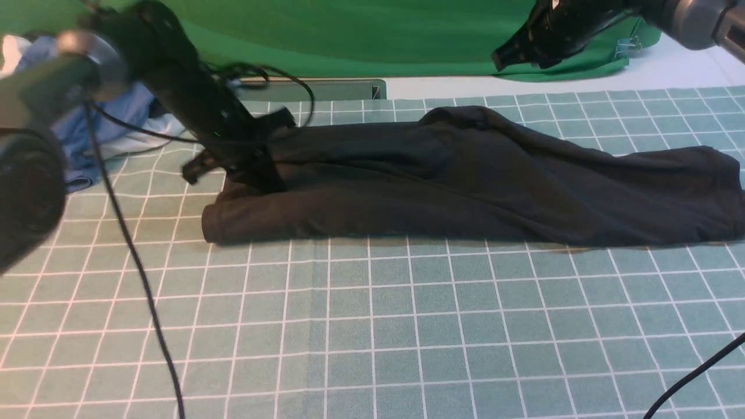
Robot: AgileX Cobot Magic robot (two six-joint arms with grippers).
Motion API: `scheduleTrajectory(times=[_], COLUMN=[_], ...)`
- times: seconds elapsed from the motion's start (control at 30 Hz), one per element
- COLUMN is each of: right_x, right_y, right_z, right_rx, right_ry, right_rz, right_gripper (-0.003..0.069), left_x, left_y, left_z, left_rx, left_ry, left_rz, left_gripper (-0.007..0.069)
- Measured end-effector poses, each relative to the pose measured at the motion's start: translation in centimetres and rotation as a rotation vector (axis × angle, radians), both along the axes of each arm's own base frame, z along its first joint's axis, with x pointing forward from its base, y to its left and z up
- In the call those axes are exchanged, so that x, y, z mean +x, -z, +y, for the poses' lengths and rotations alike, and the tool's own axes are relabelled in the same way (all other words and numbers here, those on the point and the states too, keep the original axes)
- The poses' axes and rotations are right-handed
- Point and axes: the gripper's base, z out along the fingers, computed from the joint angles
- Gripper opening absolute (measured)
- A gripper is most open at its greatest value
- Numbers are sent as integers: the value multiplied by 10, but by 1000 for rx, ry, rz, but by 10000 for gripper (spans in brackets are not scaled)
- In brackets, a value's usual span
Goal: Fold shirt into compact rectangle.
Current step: 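Fold the black garment in half by bringing its near edge over to the far edge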
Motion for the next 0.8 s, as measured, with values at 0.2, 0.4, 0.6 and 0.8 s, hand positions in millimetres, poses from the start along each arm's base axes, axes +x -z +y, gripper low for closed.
scheduleTrajectory(times=[0.2,0.4,0.6,0.8], right_x=[-1,-2,-6,-17], right_y=[1,2,4,-2], right_z=[0,-1,-13,-64], right_rx=[-3,-9,-50,-94], right_ry=[4,8,21,112], right_rz=[17,35,111,271], right_gripper=[31,31,29,28], left_x=[31,55,57,29], left_y=[8,9,-20,-96], left_z=[-5,2,24,48], left_rx=[-58,-32,-29,35], left_ry=[-140,-263,-233,-115], left_rz=[-231,-473,-454,-321], left_gripper=[15,15,16,18])
